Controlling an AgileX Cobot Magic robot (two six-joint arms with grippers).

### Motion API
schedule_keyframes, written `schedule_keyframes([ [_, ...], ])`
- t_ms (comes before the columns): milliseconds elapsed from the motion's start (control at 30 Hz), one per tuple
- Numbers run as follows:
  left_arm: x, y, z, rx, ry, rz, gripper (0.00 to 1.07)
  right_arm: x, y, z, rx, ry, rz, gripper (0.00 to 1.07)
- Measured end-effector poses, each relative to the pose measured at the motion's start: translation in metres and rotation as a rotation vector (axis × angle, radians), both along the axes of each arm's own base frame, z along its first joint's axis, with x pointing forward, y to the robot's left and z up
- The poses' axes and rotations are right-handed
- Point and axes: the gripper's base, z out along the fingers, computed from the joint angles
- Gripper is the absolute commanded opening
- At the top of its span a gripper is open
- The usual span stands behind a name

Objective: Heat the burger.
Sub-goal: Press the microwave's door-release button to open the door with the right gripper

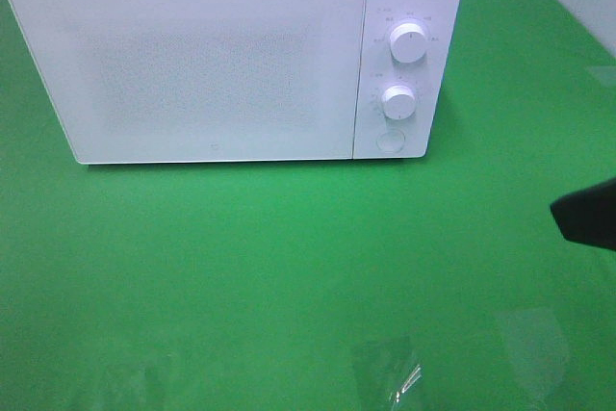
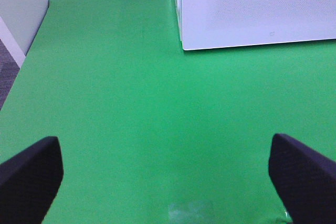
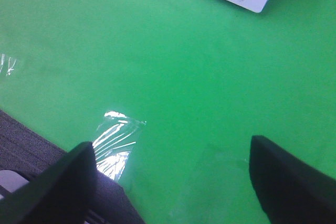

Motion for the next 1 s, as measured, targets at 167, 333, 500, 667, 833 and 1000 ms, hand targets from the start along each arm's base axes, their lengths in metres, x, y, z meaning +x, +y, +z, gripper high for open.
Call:
schedule_keyframes([
  [167,0.0,0.0,0.0,0.0,0.0,0.0,1.0,-0.015,-0.01,-0.004,0.008,-0.012,-0.002,0.76],
  [333,0.0,0.0,0.0,0.0,0.0,0.0,1.0,-0.047,-0.032,-0.013,0.06,-0.096,-0.006,0.76],
  [500,0.0,0.0,0.0,0.0,0.0,0.0,1.0,-0.068,-0.049,-0.01,0.113,-0.172,-0.066,0.76],
  [667,0.0,0.0,0.0,0.0,0.0,0.0,1.0,-0.092,-0.068,-0.008,0.166,-0.287,-0.221,0.76],
  [833,0.0,0.0,0.0,0.0,0.0,0.0,1.0,-0.109,-0.075,-0.006,0.203,-0.384,-0.303,0.76],
  [1000,0.0,0.0,0.0,0.0,0.0,0.0,1.0,-0.122,-0.079,-0.009,0.213,-0.457,-0.392,0.76],
])
